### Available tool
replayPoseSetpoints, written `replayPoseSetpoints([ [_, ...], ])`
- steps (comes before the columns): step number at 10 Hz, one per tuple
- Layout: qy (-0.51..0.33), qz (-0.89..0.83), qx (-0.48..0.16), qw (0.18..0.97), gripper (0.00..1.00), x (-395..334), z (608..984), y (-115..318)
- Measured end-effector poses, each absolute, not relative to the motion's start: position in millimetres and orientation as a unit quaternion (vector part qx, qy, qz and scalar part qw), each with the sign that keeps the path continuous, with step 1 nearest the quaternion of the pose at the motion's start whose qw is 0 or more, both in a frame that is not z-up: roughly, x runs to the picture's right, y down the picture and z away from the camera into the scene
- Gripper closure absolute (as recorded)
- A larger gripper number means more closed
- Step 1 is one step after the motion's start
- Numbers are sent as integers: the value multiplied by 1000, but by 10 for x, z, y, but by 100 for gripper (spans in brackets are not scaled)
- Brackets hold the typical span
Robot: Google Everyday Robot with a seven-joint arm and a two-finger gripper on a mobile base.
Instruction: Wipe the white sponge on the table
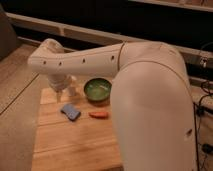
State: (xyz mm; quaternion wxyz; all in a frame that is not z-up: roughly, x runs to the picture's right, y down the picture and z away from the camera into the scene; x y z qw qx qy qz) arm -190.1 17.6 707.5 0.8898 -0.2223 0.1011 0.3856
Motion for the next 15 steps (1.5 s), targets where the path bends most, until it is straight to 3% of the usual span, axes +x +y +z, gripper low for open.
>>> replayPoseSetpoints([
  [6,4,378,-213,901,35,-2098,7601,-246],
  [10,-19,342,-293,893,35,-2428,7987,160],
  [13,53,308,-350,883,35,-2117,8118,721],
  [15,72,304,-359,880,35,-1985,8137,821],
])
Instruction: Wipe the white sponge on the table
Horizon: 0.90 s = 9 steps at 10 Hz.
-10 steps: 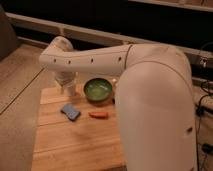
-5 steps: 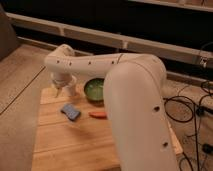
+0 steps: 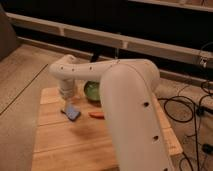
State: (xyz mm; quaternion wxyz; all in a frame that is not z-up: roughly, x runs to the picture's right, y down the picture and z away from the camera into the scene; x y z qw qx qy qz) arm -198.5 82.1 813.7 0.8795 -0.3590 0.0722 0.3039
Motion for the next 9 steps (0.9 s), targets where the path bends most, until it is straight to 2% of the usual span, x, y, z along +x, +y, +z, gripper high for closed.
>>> replayPoseSetpoints([
  [2,69,303,-356,881,35,-2013,8120,798],
  [5,15,291,-312,904,35,-2220,7940,385],
  [9,-13,264,-306,915,35,-2388,7916,459],
])
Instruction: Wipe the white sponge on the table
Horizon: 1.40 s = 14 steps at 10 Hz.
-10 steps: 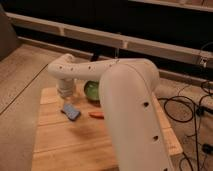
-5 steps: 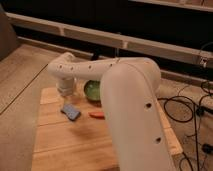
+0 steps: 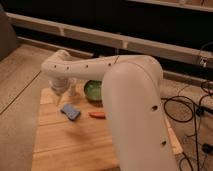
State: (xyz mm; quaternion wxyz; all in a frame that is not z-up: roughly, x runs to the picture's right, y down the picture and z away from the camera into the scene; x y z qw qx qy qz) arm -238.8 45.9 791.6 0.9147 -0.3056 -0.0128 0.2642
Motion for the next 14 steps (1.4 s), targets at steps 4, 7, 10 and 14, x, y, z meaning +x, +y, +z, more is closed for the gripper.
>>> replayPoseSetpoints([
  [4,-9,258,-306,916,35,-2350,8136,547],
  [7,-21,242,-321,915,35,-2502,8290,635],
  [10,-7,213,-352,912,35,-2631,8511,914],
  [14,51,186,-367,910,35,-2515,8791,1115],
])
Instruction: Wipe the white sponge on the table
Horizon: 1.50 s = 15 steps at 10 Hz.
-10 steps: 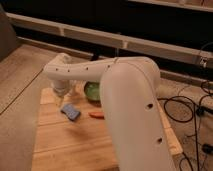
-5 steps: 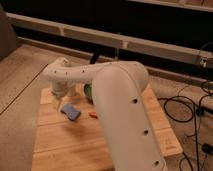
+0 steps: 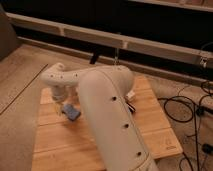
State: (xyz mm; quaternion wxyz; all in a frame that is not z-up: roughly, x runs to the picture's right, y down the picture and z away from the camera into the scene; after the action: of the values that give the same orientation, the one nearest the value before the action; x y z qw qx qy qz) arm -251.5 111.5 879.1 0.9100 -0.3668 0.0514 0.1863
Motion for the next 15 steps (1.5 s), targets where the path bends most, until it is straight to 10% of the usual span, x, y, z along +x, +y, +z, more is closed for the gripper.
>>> replayPoseSetpoints([
  [5,117,200,-382,894,38,-2291,9016,1365],
  [11,141,229,-383,884,95,-2181,9037,1410],
  [15,164,250,-384,874,100,-1959,9024,1527],
])
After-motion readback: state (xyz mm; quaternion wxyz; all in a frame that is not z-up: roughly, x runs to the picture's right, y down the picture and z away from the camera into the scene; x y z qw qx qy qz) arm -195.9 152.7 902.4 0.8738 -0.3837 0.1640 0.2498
